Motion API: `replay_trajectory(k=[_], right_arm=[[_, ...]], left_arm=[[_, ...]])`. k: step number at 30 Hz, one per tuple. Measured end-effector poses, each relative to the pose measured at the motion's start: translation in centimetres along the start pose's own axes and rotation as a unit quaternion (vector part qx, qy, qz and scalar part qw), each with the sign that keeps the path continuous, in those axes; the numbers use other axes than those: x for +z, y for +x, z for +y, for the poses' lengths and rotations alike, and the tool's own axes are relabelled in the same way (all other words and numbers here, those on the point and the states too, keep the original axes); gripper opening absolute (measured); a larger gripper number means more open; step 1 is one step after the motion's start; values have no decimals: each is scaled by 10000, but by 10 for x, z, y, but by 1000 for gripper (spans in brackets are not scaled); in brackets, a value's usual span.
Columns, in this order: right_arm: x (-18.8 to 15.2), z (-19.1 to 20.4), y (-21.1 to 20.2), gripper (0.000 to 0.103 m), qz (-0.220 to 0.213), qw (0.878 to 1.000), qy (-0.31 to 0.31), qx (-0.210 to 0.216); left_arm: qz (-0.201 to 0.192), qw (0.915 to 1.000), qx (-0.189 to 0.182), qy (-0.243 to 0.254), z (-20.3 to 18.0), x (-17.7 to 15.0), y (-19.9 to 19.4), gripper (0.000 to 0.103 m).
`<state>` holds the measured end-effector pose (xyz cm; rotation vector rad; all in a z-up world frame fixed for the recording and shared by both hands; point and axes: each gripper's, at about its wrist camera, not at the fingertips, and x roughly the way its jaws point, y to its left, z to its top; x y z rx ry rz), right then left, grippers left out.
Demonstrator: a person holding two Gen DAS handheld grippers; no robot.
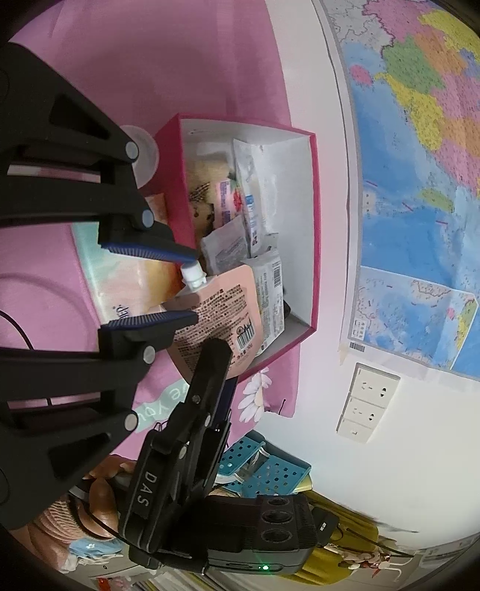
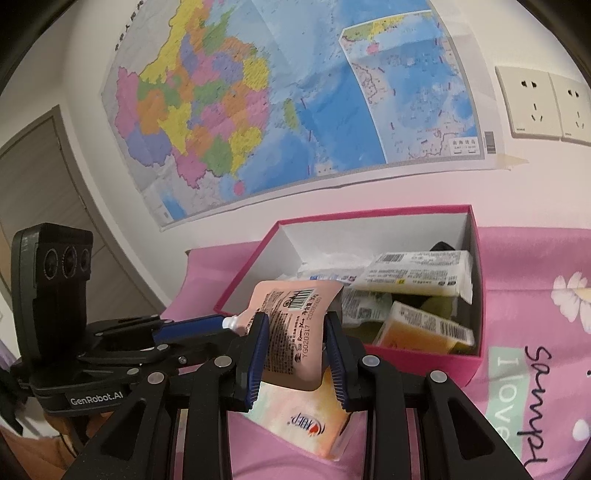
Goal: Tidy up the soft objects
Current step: 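Lower the pink pouch into the box and open the right gripper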
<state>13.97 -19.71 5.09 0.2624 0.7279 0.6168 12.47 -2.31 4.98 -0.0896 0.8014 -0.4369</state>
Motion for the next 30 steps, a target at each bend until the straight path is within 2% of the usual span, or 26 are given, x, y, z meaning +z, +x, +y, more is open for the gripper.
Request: replay_trajectory(k=[14,30], right_arm=[[16,-12,22,31,43,10000,74,-28],[36,-30,64,31,262,9993,233,-127]], left_arm=[[49,9999,125,-42,10,27,19,28],[343,9984,395,-194,29,50,55,28]])
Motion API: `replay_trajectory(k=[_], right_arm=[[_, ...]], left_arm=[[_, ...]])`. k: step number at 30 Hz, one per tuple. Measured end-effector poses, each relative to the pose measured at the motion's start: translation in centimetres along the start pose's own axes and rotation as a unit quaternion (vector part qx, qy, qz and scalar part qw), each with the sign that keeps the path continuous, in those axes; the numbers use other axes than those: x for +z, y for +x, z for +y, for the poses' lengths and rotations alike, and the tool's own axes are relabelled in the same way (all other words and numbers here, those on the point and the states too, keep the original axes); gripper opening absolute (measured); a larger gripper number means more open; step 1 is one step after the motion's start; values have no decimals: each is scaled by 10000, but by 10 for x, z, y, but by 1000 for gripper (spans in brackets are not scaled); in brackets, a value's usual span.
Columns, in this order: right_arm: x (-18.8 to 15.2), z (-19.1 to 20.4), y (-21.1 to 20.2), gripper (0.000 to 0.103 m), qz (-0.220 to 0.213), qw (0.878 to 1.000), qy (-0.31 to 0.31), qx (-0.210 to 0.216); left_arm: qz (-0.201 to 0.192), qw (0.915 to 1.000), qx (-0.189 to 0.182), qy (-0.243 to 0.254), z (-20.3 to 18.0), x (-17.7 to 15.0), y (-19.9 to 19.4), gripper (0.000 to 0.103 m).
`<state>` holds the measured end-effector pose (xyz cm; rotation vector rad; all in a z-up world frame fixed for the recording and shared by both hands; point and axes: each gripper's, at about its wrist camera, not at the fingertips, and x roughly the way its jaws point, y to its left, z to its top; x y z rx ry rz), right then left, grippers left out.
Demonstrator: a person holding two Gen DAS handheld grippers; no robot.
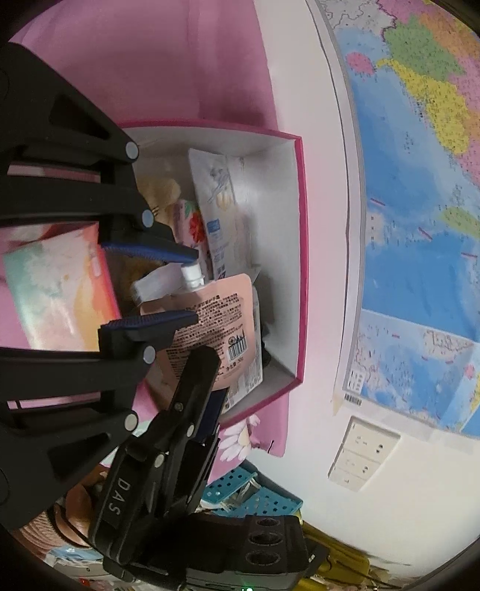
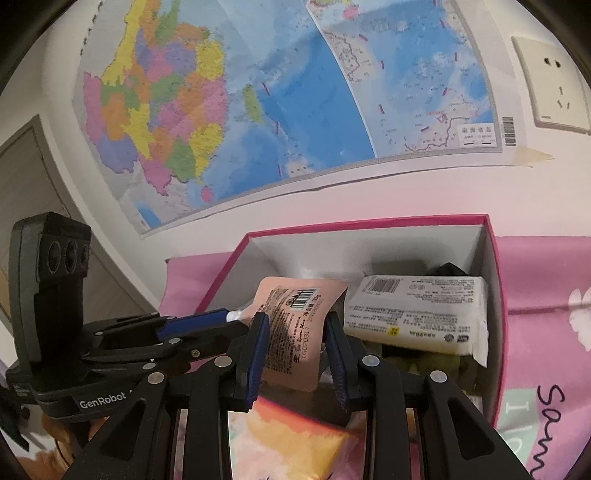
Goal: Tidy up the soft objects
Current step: 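Lower the pink pouch into the box and open the right gripper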
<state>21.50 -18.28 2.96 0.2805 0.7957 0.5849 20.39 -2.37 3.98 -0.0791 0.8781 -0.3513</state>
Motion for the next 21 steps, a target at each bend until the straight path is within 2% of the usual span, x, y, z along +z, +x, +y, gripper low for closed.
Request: replay_trajectory(k=[5,6,9,12,13,15,17,19,21], right_arm=[[7,-5,16,32,65,9998,84,-153],[8,-6,17,33,66,9997,107,-201],[8,-3,14,33,-23,9996,25,-288],[4,-1,3,37,-128,9992,-81,-362],[3,1,-1,37,-153,9991,-118,-378],[-4,5,-12,43,-184,9991,-217,-319],[-12,13,-24,47,-246,9984,-408,-320],[-20,22,-35,54,-332,9971,-591,-336],[-30,33,-48,67,-457,9949,-818,-373]], left_arm=[[179,9997,113,-92,5,8,13,28],[191,9997,145,-103,6,9,15,30],[118,9995,258,-169,9,9,14,49],[-21,9995,278,-176,14,4,4,54],[-78,9995,265,-165,15,2,0,60],[-227,9994,229,-136,16,-4,-11,70],[-406,9989,229,-24,14,-12,-24,74],[-558,9982,221,39,11,-19,-35,85],[-777,9967,211,115,8,-29,-49,95]])
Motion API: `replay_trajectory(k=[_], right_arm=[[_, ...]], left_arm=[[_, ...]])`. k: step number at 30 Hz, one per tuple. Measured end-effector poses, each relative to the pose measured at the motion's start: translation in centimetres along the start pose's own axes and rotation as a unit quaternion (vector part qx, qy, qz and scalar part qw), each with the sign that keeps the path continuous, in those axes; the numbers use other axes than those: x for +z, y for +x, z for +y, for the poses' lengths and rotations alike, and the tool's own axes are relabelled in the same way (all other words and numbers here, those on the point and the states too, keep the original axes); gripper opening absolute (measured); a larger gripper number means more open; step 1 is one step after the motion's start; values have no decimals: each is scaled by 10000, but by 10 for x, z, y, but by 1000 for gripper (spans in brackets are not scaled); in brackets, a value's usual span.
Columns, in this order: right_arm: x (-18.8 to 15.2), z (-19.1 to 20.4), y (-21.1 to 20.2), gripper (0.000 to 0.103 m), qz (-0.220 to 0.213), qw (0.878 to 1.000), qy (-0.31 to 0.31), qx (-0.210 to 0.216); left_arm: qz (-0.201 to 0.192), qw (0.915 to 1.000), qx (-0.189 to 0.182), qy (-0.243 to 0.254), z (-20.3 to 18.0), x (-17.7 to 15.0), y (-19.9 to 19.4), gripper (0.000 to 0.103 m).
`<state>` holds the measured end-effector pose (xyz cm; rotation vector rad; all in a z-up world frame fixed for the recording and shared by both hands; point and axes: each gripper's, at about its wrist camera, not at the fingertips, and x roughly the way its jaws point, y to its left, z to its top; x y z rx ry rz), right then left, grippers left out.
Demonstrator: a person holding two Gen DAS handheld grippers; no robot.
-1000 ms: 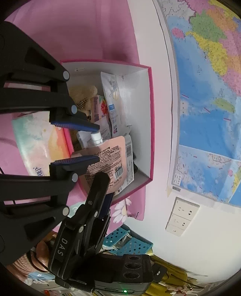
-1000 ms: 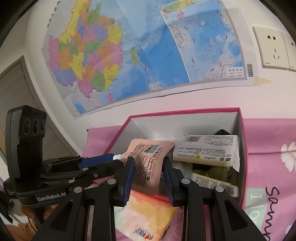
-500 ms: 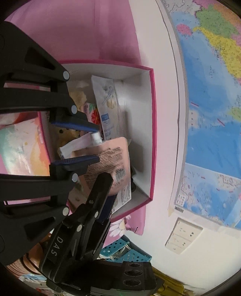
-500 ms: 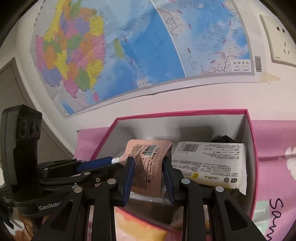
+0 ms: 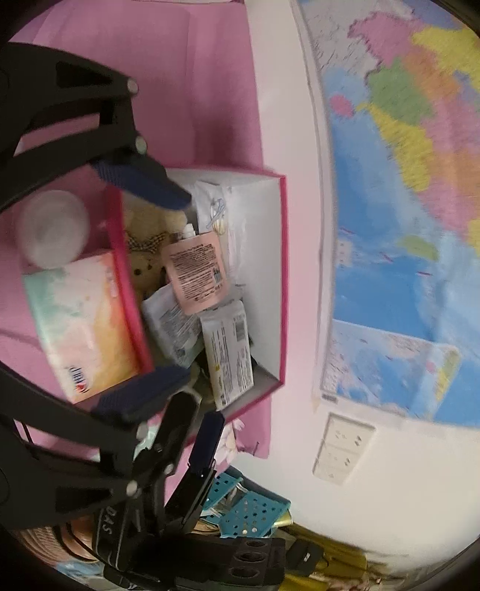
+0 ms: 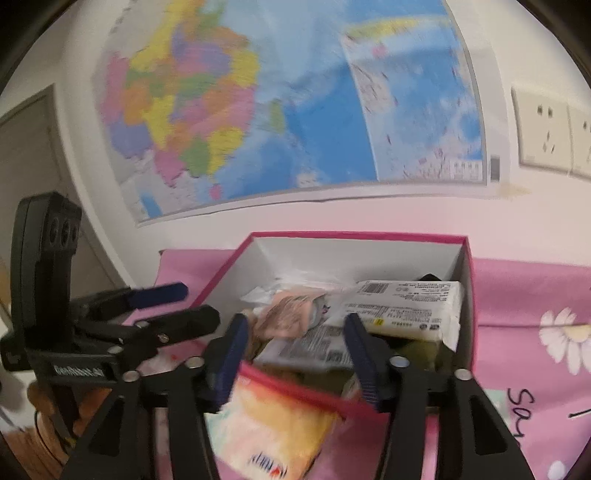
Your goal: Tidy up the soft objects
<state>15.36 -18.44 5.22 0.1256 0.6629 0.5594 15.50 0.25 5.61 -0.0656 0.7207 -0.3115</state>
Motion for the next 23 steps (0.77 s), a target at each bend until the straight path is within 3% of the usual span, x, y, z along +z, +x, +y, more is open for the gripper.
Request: replay_trajectory(k=[1,4,9,17,23], right_arm=[[-5,5,-7,71,-73,9999,-100,-48],[-19,18,-25,84,-240,9990,-321,-213],[-44,32,-35,98,-220,9976,-375,-534],[-75,43,-39,101,-86,9975,-303,-637],[-84,50,-42,101,-43,9974,-323,-648]], left_arm=[[-103,9999,5,28,-1,-5,-9,100],[-369,9992,84,97,-6,-20,-31,102],[-355,9980,492,176,-12,-46,-43,102],[-100,9970,757,-109,-8,-83,-47,102],[-132,9959,896,23,-15,-99,-50,102]])
